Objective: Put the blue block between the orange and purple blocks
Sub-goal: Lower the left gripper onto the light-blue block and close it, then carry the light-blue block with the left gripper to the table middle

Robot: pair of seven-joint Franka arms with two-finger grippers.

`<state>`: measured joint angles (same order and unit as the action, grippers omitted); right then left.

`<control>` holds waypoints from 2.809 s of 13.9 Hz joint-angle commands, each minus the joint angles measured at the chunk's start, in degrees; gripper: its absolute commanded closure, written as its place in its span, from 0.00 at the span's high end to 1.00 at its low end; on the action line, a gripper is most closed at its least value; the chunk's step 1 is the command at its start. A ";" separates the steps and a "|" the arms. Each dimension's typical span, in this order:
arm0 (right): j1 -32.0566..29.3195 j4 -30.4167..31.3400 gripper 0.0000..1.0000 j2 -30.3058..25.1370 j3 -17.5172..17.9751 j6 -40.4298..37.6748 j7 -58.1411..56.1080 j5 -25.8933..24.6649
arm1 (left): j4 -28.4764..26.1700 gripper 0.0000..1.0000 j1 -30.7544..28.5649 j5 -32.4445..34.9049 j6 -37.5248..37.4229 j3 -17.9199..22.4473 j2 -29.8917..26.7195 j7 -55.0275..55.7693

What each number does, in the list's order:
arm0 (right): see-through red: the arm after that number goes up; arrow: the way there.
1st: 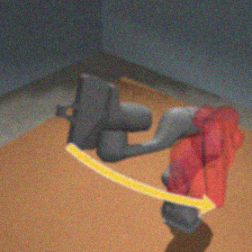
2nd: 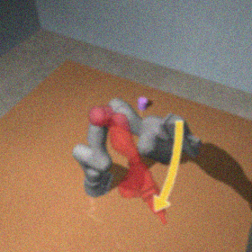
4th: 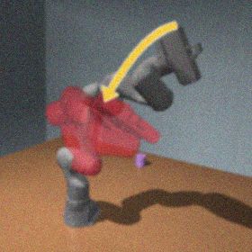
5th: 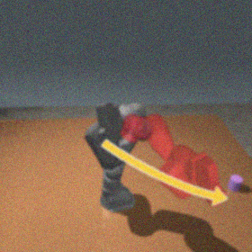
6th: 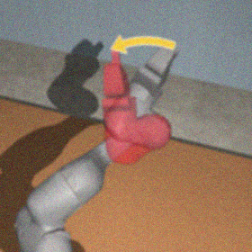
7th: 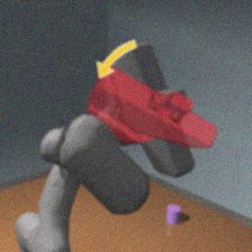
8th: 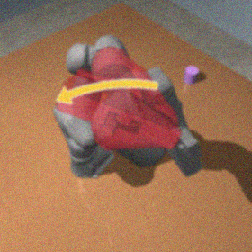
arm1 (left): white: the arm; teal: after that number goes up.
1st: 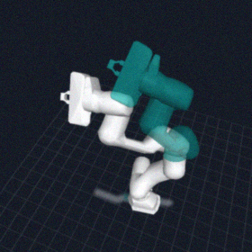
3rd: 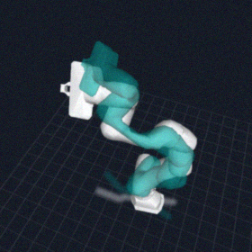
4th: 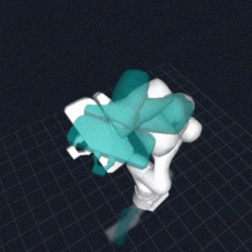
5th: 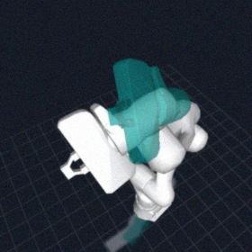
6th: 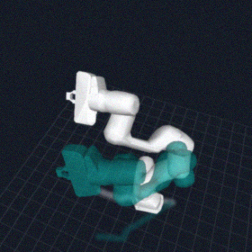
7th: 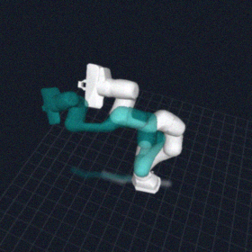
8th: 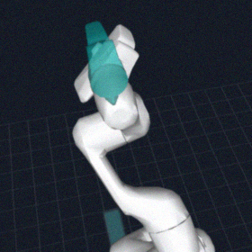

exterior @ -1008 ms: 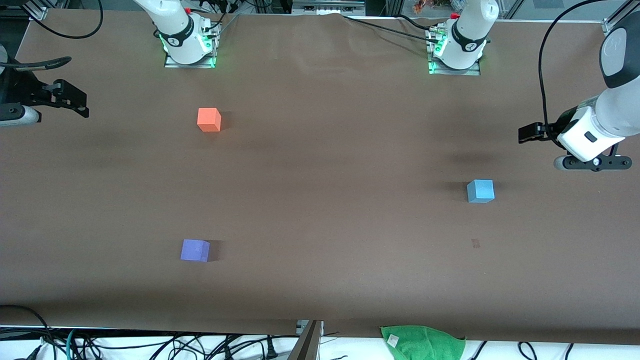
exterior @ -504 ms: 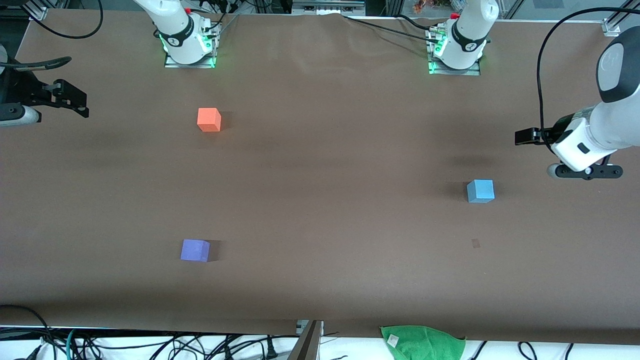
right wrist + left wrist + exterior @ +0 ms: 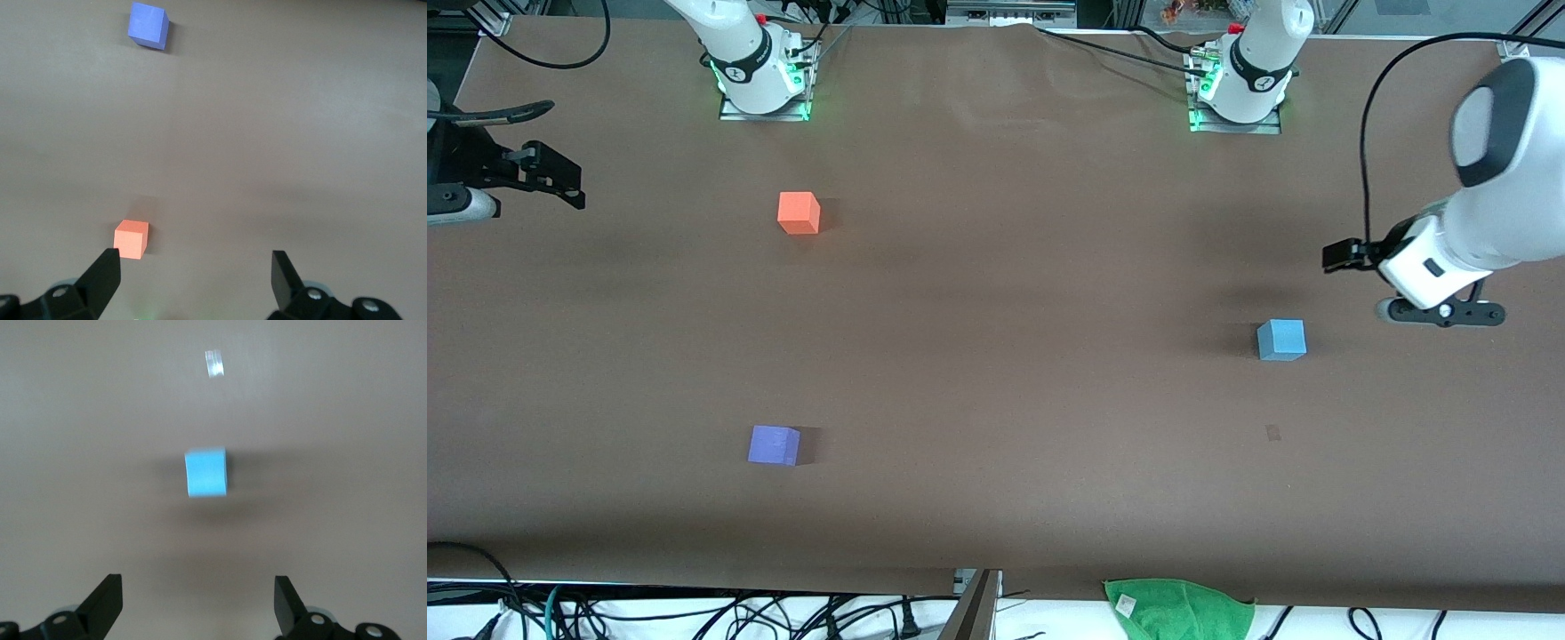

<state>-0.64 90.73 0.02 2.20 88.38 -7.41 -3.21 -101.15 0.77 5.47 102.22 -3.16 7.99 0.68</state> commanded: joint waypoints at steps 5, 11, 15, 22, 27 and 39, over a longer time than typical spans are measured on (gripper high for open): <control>-0.24 -0.38 1.00 -0.11 0.27 0.04 -0.59 -0.21 | -7.48 0.98 -2.88 4.03 22.21 -0.79 5.96 -0.68; -0.24 -0.38 1.00 -0.11 0.27 0.13 -0.59 -0.21 | -16.52 1.00 -4.29 2.53 34.43 -0.79 11.95 0.11; -0.24 -0.38 1.00 -0.02 0.27 0.13 -0.59 -0.22 | -19.52 1.00 -5.70 -1.67 37.52 -1.23 14.60 -0.59; -0.24 -0.38 1.00 -0.02 0.27 0.13 -0.59 -0.21 | -19.35 0.39 -5.43 -2.04 42.80 -1.32 18.82 -0.51; -0.24 -0.38 1.00 0.07 0.27 0.13 -0.59 -0.21 | -17.68 0.15 -4.73 -2.04 38.33 -3.94 13.82 2.12; -0.33 -0.38 1.00 0.16 0.27 0.22 -0.68 0.14 | 14.98 0.17 19.32 -1.43 13.35 -19.87 27.22 41.38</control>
<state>-0.63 90.71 0.18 2.21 88.51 -7.41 -3.20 -95.50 14.94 3.97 116.69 -23.98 26.18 36.42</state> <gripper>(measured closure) 0.000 0.427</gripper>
